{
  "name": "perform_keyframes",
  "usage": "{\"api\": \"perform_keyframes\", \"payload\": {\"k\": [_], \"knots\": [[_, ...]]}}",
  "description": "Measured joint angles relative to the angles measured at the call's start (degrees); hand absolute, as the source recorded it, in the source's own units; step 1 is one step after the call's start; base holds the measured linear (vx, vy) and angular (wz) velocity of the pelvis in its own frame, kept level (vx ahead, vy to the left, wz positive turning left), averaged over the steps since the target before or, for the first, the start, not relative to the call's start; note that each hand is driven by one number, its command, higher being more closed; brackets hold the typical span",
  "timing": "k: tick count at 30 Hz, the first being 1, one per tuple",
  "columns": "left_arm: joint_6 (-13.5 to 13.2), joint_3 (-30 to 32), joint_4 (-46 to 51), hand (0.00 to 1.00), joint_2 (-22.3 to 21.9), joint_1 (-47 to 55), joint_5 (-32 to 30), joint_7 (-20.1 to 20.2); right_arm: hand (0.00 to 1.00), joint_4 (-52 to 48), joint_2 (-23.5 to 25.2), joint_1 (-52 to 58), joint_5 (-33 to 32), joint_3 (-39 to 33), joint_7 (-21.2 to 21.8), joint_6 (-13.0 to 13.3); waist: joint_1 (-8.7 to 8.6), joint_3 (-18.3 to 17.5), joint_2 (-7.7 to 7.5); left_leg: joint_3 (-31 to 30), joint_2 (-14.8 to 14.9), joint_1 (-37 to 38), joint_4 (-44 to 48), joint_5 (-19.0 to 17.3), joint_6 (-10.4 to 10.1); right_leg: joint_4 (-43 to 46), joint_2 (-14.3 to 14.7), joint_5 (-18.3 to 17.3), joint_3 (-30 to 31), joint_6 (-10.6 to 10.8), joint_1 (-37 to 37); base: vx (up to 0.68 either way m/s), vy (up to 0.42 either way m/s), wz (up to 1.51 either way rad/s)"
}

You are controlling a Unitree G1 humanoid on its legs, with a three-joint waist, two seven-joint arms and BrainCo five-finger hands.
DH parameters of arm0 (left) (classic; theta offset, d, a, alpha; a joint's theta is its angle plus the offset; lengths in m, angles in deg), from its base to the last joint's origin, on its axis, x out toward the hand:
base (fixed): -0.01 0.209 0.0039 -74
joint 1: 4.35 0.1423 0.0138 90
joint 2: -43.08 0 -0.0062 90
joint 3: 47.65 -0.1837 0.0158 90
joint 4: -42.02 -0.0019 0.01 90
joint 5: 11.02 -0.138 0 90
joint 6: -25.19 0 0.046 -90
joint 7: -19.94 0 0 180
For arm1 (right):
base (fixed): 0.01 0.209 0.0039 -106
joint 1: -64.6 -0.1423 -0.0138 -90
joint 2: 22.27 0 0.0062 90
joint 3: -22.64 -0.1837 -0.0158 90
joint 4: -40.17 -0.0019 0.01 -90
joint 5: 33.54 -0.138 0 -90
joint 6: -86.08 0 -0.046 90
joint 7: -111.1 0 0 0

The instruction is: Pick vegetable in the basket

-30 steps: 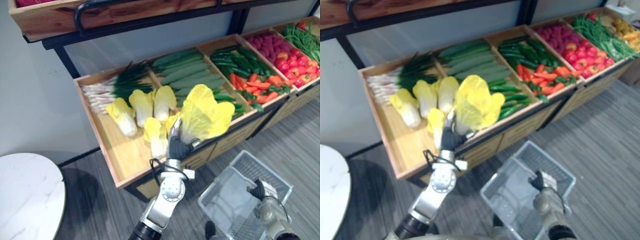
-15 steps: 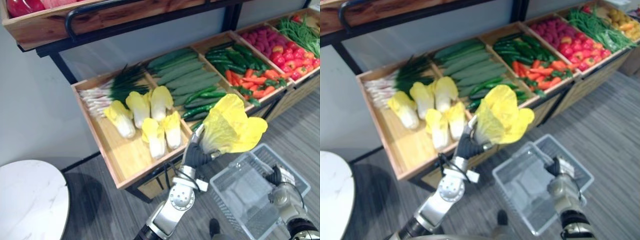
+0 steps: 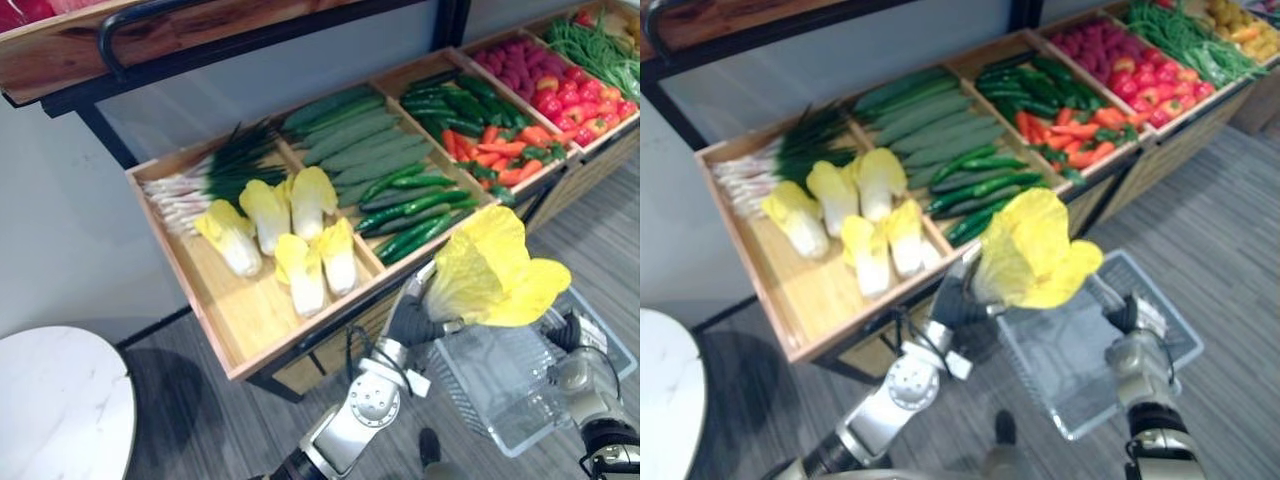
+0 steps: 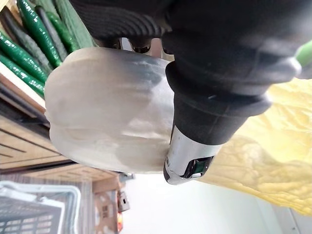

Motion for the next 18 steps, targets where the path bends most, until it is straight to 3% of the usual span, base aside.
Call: {"api": "perform_keyframes", "payload": {"k": [9, 18], "knots": [[0.5, -2.07, -11.53, 1.0, -0.76, -3.08, -1.09, -0.61, 1.0, -10.83, 0.79, 1.73, -0.38, -0.02, 0.59, 0.54, -1.73, 0.39, -0.58, 2.16, 0.4, 1.38, -0.02, -0.76, -0.66, 0.0, 0.76, 0.06, 2.65, 0.11, -0.62, 0.03, -0.004, -0.15], [2.42, -2.59, -19.16, 1.0, -0.81, -4.45, -5.23, -3.51, 1.0, -10.94, 3.08, 1.97, -0.41, 1.48, 0.74, 0.72, -3.32, 1.0, -1.58, 3.53, 0.55, 2.01, -0.02, -1.28, -1.04, -0.03, 1.18, 0.08, 4.15, 0.1, -1.38, 0.04, -0.007, -0.12]]}}
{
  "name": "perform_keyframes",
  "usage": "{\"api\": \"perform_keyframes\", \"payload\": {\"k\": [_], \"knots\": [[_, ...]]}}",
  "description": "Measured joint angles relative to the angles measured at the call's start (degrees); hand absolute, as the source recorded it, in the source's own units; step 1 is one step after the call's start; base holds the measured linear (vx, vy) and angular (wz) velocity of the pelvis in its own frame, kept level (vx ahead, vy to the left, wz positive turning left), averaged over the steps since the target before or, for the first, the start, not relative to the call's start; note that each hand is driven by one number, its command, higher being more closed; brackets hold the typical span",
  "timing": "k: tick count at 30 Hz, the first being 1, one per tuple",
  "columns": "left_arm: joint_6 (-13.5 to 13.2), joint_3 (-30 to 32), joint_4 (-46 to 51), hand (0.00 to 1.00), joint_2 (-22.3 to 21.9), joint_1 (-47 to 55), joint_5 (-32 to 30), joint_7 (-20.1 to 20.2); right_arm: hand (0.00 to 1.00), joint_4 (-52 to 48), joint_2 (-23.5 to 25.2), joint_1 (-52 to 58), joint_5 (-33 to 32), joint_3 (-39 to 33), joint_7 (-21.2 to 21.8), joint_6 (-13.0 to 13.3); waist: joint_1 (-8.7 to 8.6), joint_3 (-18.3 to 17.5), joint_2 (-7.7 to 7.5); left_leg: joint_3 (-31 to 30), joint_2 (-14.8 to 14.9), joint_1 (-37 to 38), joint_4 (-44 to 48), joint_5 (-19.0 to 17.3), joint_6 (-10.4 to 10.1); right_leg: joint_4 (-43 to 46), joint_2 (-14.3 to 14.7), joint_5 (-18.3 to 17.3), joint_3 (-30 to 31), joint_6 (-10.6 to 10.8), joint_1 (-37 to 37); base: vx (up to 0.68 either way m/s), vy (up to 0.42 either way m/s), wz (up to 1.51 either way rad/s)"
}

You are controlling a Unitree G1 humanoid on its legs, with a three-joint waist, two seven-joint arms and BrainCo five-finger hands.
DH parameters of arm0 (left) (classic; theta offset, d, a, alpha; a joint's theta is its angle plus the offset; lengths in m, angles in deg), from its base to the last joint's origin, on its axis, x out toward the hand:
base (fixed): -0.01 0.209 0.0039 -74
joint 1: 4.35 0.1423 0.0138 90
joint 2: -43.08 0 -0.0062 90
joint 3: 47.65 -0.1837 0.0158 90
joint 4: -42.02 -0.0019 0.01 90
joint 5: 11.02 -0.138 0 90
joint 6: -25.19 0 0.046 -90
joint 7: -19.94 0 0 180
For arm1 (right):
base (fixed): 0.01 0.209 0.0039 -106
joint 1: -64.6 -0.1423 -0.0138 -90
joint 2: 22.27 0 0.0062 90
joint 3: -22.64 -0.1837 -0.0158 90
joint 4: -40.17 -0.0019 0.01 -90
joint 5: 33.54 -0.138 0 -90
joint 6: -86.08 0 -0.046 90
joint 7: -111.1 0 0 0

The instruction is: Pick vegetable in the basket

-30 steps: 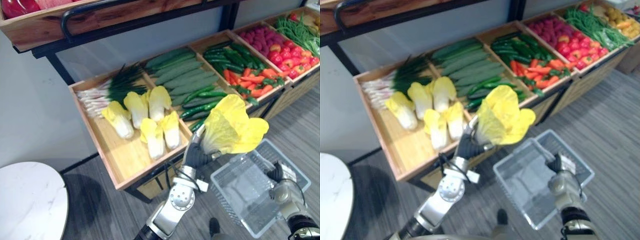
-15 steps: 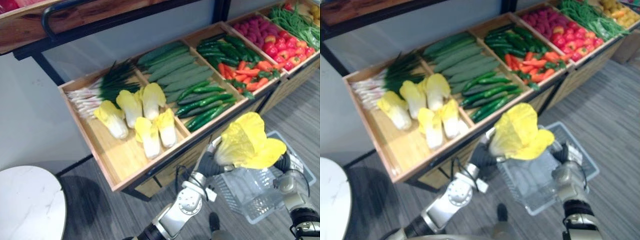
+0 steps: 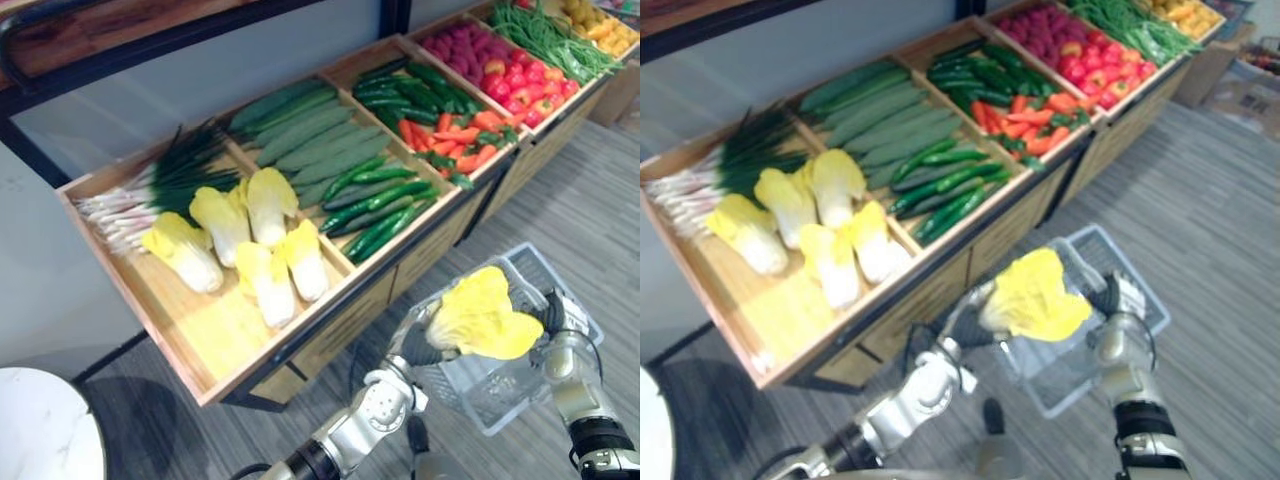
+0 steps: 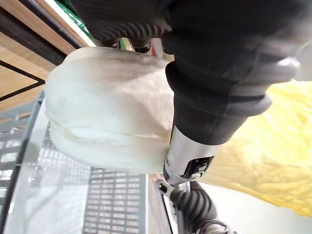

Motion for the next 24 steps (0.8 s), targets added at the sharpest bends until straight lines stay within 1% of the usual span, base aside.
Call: {"api": "perform_keyframes", "payload": {"k": [2, 5, 6, 7, 10, 11, 18, 24], "knots": [[0.35, 0.03, -0.98, 1.0, 0.01, -0.15, -0.3, -0.99, 1.0, -0.1, 0.05, 0.09, -0.04, 1.06, 0.01, 0.08, -0.06, 0.1, -0.17, 0.06, 0.1, 0.12, 0.0, -0.04, -0.05, 0.0, 0.2, 0.4, 0.36, -0.44, -0.07, 0.04, -0.011, -0.08], [0.72, 0.09, -1.25, 1.0, 0.01, -0.21, -0.49, -1.66, 1.0, -0.41, 1.26, 0.34, -0.03, 1.6, 0.29, 0.48, -0.16, 0.56, -0.98, 0.38, 0.3, 0.4, 0.0, -0.16, -0.22, 0.0, 0.51, 0.41, 0.84, -0.45, -0.08, 0.03, -0.012, -0.07], [0.72, 0.09, -1.45, 1.0, 0.01, -0.24, -1.23, -1.8, 1.0, -0.64, 1.61, 0.36, -0.08, 2.34, 1.0, 0.58, -0.49, 0.6, -1.16, 0.47, 0.33, 0.45, 0.0, -0.19, -0.26, 0.0, 0.54, 0.41, 0.93, -0.45, -0.09, 0.03, -0.01, -0.05], [0.73, 0.09, -1.86, 1.0, 0.02, -0.29, -2.15, -1.97, 1.0, -1.08, 1.69, 0.46, -0.16, 3.51, 1.22, 0.96, -0.84, 0.6, -1.18, 0.65, 0.32, 0.55, 0.0, -0.23, -0.32, 0.0, 0.54, 0.41, 1.06, -0.45, -0.11, 0.03, -0.009, -0.06], [0.93, 0.1, -2.79, 1.0, 0.02, -0.32, -2.17, -2.49, 1.0, -2.5, 2.11, 1.35, -0.47, 5.11, 1.24, 1.57, -1.04, 0.59, -1.18, 1.4, 0.39, 1.12, 0.0, -0.46, -0.62, 0.0, 0.73, 0.41, 1.77, -0.45, -0.15, 0.04, -0.008, -0.14], [1.38, 0.11, -2.79, 1.0, 0.02, -0.35, -2.17, -2.83, 1.0, -2.7, 2.19, 1.82, -0.57, 5.5, 1.24, 1.83, -1.3, 0.59, -1.2, 1.46, 0.42, 1.11, 0.0, -0.54, -0.71, 0.0, 0.77, 0.41, 1.89, -0.45, -0.24, 0.02, -0.007, -0.06], [1.47, 0.1, -2.84, 1.0, 0.02, -0.45, -2.18, -3.22, 1.0, -3.17, 2.79, 3.71, -1.93, 7.65, 1.3, 1.87, -1.57, 0.49, -1.35, 2.05, 0.56, 1.1, 0.0, -0.78, -1.02, 0.11, 1.09, 0.41, 2.69, -0.45, -1.07, 0.03, -0.009, -0.08], [1.47, 0.03, -3.05, 1.0, 0.02, -0.49, -2.22, -3.54, 1.0, -3.29, 4.58, 4.77, -2.09, 8.08, 1.46, 1.88, -1.63, 0.43, -1.46, 2.85, 0.74, 1.54, 0.0, -0.89, -1.16, 0.14, 1.36, 0.42, 3.26, -0.46, -1.07, 0.02, -0.006, -0.04]]}}
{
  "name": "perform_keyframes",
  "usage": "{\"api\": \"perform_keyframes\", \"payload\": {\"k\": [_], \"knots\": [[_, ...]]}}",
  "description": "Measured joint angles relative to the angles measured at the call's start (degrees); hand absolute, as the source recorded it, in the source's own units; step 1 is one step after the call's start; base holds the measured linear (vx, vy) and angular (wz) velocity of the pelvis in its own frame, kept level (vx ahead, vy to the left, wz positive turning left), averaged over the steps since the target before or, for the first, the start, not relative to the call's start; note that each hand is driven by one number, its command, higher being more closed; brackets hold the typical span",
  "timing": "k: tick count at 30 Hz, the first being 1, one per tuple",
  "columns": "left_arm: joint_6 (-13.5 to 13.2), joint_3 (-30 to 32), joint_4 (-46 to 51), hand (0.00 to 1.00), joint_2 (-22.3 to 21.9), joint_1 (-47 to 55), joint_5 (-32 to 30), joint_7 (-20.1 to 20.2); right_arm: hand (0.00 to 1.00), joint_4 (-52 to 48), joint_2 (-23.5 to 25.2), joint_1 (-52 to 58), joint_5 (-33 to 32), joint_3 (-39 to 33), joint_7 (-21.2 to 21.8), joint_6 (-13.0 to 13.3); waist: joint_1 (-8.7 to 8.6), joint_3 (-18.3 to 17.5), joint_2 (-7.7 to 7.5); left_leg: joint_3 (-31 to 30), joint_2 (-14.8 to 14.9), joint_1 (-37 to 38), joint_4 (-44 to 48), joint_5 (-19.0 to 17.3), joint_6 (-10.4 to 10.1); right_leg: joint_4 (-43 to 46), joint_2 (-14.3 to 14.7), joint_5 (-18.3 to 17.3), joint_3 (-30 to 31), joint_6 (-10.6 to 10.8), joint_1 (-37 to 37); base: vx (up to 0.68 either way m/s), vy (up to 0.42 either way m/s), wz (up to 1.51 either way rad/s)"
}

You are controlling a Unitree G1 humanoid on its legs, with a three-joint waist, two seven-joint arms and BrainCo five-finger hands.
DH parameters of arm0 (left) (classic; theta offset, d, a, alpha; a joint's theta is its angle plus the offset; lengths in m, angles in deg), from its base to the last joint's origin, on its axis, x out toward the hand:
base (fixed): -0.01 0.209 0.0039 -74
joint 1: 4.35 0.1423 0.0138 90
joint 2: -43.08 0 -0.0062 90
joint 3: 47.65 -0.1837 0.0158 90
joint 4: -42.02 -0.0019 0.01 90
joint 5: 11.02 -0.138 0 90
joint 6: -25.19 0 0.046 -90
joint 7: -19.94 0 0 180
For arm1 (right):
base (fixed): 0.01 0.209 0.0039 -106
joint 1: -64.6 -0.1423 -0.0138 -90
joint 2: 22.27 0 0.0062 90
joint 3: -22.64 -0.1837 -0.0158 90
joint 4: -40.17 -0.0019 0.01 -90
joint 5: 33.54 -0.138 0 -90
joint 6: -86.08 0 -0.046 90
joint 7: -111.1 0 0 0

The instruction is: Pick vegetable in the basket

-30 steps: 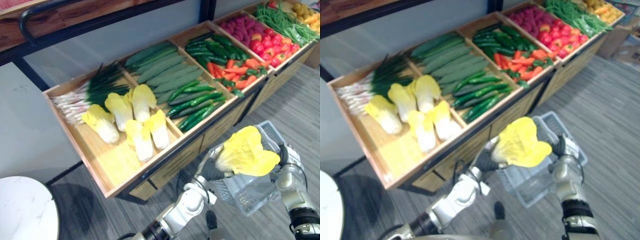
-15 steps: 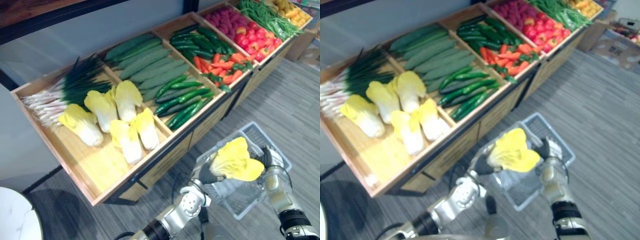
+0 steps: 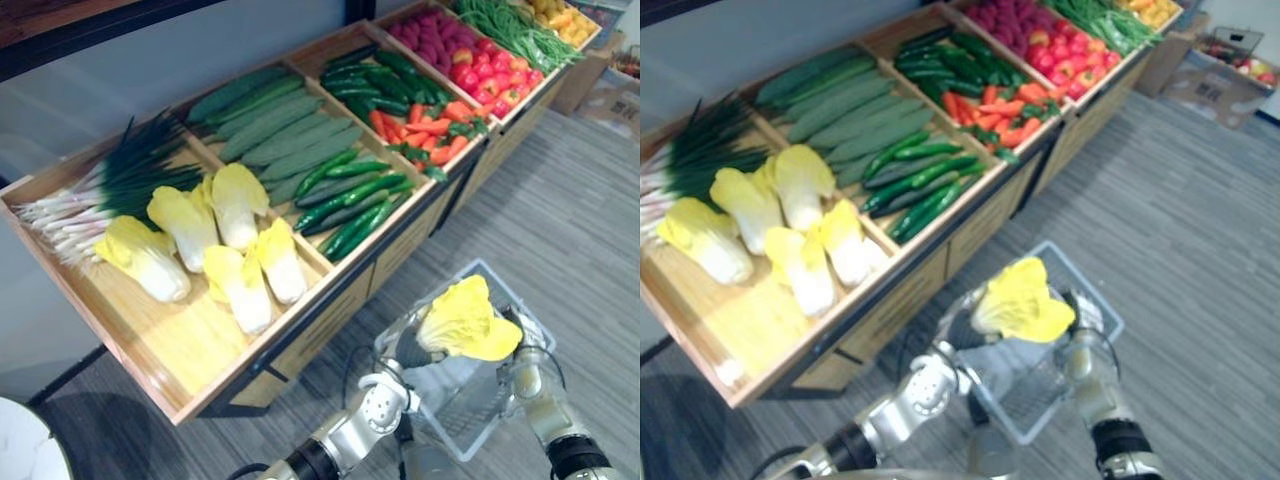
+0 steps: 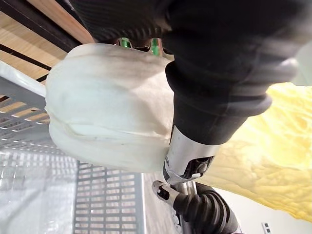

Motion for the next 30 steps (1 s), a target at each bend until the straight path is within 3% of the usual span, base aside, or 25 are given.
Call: {"api": "perform_keyframes", "payload": {"k": [20, 29, 30], "knots": [[0.58, 0.18, -6.62, 1.0, 0.05, -0.2, -2.64, -0.62, 1.0, -1.75, 1.54, 0.76, -0.12, 1.9, -0.01, 1.05, -1.1, -0.22, -0.74, 1.66, 0.81, 0.19, 0.0, -0.14, -0.2, 0.13, 0.99, 0.2, 1.65, -0.27, -1.01, 0.02, -0.007, -0.04], [2.49, 0.46, -9.44, 1.0, 0.1, -0.2, -4.75, -0.56, 1.0, -3.8, 1.54, 1.6, -1.08, 1.9, -0.03, 1.15, -1.09, -0.24, -0.84, 1.68, 0.88, 0.25, 0.0, -0.15, -0.21, 0.13, 1.04, 0.2, 1.73, -0.27, -1.01, 0.0, 0.0, 0.0], [2.49, 0.46, -9.45, 0.0, 0.1, -0.2, -4.78, -0.55, 1.0, -3.81, 1.54, 1.61, -1.38, 1.9, -0.03, 1.15, -1.09, -0.24, -0.86, 1.69, 0.88, 0.25, 0.0, -0.15, -0.21, 0.13, 1.04, 0.2, 1.73, -0.27, -1.01, 0.0, 0.0, 0.0]]}}
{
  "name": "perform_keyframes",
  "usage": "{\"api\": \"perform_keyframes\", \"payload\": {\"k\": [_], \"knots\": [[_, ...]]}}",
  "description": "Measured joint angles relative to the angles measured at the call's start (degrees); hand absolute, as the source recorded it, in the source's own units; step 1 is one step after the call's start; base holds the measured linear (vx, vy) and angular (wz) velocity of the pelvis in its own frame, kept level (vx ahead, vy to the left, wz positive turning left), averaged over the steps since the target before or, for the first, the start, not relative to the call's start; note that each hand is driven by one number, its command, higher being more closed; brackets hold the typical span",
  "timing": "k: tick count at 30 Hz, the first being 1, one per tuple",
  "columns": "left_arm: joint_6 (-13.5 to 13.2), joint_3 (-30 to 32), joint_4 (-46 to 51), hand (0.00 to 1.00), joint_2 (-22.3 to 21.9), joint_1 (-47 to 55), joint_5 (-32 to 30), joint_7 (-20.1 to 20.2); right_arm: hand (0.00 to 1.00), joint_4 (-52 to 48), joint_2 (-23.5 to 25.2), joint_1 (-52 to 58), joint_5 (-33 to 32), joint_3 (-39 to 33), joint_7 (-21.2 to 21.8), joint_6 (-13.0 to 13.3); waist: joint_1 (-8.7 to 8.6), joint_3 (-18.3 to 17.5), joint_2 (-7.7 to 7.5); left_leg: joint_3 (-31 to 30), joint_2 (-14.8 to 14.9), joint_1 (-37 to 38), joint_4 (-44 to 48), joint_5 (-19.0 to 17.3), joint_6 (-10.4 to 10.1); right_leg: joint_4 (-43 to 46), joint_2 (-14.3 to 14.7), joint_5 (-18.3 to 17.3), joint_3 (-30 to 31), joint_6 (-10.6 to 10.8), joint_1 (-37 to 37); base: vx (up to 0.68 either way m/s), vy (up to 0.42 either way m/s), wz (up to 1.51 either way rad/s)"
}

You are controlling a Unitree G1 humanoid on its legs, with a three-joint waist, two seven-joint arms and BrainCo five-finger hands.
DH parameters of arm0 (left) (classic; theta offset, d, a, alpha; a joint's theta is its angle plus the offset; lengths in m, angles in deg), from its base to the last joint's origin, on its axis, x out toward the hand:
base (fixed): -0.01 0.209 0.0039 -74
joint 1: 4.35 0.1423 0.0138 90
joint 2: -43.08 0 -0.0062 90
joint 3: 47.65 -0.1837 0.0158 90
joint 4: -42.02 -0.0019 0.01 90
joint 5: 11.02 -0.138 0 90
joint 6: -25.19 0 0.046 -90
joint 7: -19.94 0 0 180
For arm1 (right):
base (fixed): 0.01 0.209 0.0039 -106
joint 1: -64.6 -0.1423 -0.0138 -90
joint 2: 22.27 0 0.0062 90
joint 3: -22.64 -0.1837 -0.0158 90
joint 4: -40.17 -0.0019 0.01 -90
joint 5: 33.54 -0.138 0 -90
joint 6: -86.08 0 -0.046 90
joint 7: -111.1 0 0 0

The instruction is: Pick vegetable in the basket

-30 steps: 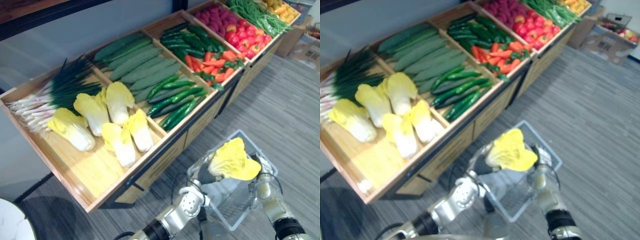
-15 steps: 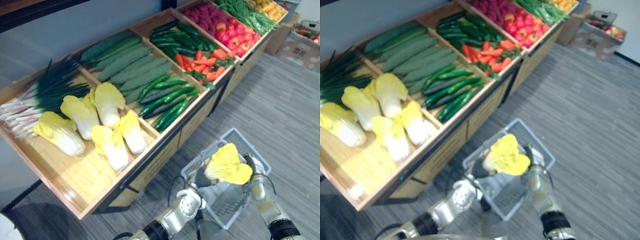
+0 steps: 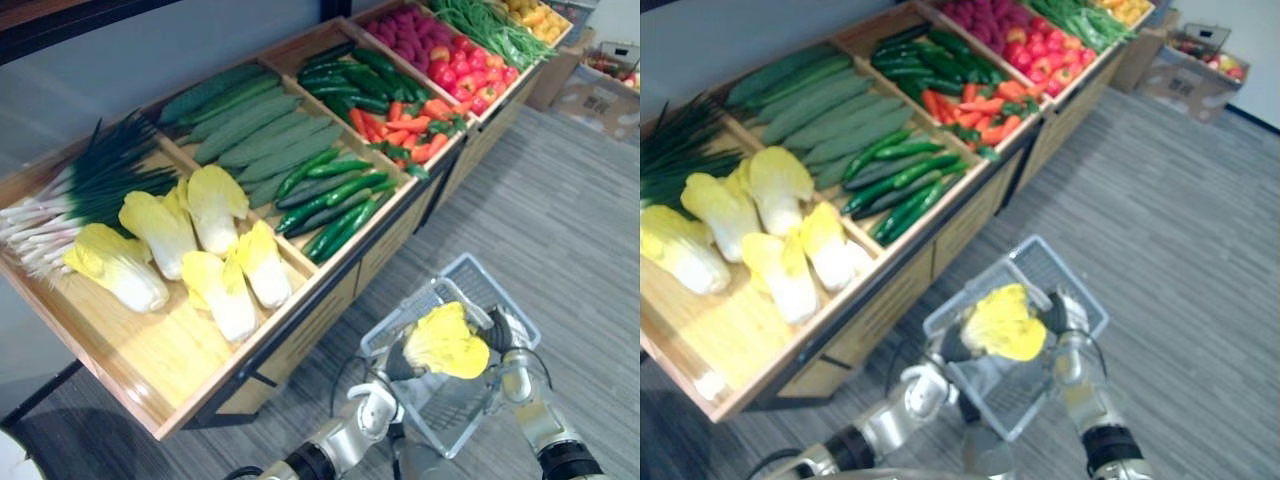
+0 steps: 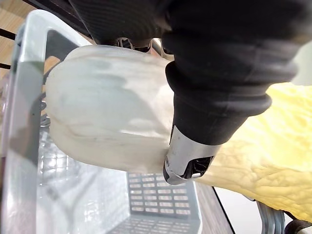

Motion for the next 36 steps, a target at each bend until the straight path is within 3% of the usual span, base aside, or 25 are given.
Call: {"api": "perform_keyframes", "payload": {"k": [20, 23, 26, 29, 33, 34, 36], "knots": [[-0.33, -4.71, -3.69, 0.0, -0.01, -1.33, 0.4, 3.85, 1.0, -0.07, 0.08, 0.95, -0.54, -0.25, 0.25, -0.01, -0.11, -0.36, -0.59, -0.38, -0.08, -0.03, 0.0, 0.0, 0.0, 0.18, -0.21, -0.01, -0.33, 0.01, 0.11, 0.0, 0.0, 0.0], [-0.38, -4.63, -6.16, 0.0, -1.3, -5.96, 0.58, 4.71, 1.0, -0.09, 0.08, 1.21, -0.55, -0.84, 0.25, -0.01, -0.03, -0.35, -0.61, -1.65, -0.24, -0.6, 0.0, 0.05, 0.07, 0.32, -0.55, -0.01, -1.14, 0.01, 0.12, 0.0, -0.001, 0.15], [-0.44, -2.63, -6.57, 0.0, -5.52, -12.05, 1.03, 4.98, 1.0, -0.09, 0.08, 1.66, -0.54, -1.8, 0.32, -0.01, 0.55, -0.35, -0.61, -2.49, -0.48, -0.81, 0.01, 0.13, 0.17, 0.57, -0.91, -0.02, -1.77, 0.02, 0.31, 0.01, -0.002, 0.15], [-2.06, -4.93, -1.85, 0.0, -6.24, -13.34, 1.1, 6.32, 1.0, 0.03, 0.02, 2.36, -0.93, -3.81, 0.69, 0.0, 0.47, -0.38, -0.56, -4.43, -0.39, -0.97, 0.01, 0.16, 0.21, 0.48, -1.16, -0.07, -3.12, 0.01, 1.18, 0.02, -0.004, 0.21], [-3.77, -4.77, 10.31, 0.0, -4.78, -11.84, 1.15, 11.52, 1.0, 1.38, -0.3, 5.24, -0.94, -8.5, 1.26, 0.02, 1.82, -0.5, -0.35, -7.57, -0.82, -1.05, 0.0, 0.27, 0.36, 0.39, -1.88, -0.43, -5.7, 0.26, 3.07, 0.0, 0.003, 0.42], [-6.97, -0.84, 27.95, 0.0, 2.31, -3.76, 3.43, 14.52, 1.0, 7.72, -2.18, 8.06, -0.94, -11.33, 2.98, 0.2, 3.37, -2.14, 0.8, -10.25, -1.73, -1.75, -0.01, 0.3, 0.62, 0.54, -3.05, -1.12, -7.82, 0.93, 4.12, -0.02, 0.015, 0.75], [-7.64, 2.25, 33.62, 0.0, 6.73, 0.39, 3.49, 15.12, 1.0, 10.01, -3.05, 8.87, -0.94, -11.5, 4.21, 0.2, 3.61, -2.59, 1.32, -11.28, -2.05, -2.03, -0.02, 0.51, 0.91, 0.58, -3.48, -1.23, -8.87, 1.1, 4.49, -0.02, 0.012, 0.43]]}}
